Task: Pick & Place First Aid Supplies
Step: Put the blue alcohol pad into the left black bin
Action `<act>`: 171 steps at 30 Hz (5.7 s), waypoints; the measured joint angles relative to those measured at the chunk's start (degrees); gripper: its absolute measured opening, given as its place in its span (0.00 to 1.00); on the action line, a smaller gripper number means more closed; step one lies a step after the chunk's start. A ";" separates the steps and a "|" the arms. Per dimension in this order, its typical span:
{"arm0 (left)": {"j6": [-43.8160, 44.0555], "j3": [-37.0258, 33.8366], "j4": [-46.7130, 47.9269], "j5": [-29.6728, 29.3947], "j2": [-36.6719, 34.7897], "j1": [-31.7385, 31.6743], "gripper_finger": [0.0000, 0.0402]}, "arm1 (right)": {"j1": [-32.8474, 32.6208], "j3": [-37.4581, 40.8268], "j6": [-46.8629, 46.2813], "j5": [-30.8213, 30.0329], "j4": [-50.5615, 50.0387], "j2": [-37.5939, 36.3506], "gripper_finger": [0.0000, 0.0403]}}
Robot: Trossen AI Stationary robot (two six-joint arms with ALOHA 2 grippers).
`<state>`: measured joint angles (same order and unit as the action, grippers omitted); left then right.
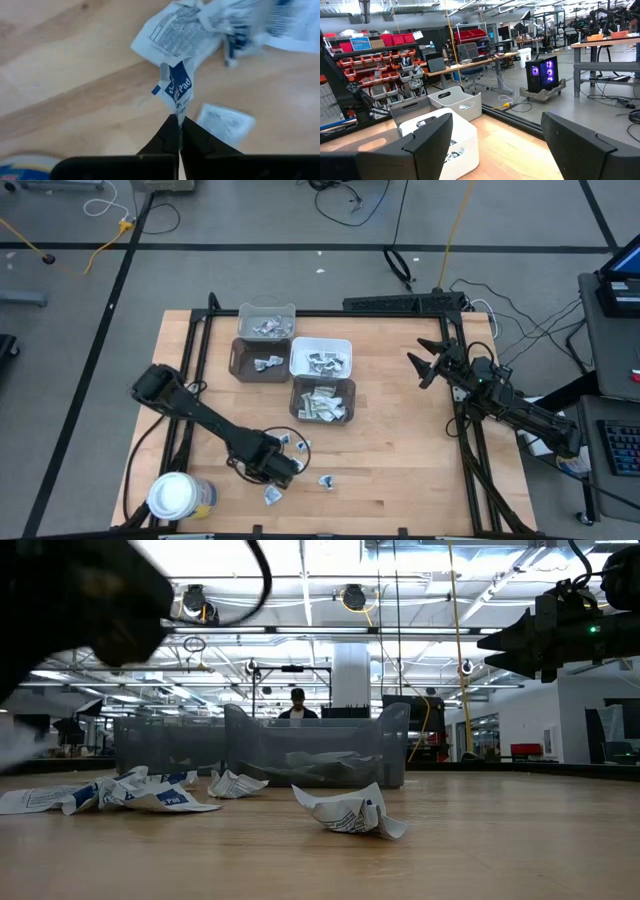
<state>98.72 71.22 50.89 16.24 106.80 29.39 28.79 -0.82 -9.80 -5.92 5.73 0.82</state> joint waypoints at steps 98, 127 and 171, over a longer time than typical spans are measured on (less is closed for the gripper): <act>-66.17 1.49 21.17 -5.79 -13.81 -65.33 0.68 | 0.01 0.01 0.00 0.01 -0.01 0.00 0.74; -26.43 2.38 14.41 -4.31 -16.13 -9.81 0.61 | -0.01 0.00 0.00 -0.01 0.01 0.02 0.74; -6.01 4.37 -4.74 -3.84 7.79 6.05 0.04 | 0.00 0.02 0.00 0.00 -0.01 0.01 0.74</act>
<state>92.71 75.59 46.15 12.39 114.59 35.44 28.78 -0.80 -9.80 -5.92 5.72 0.83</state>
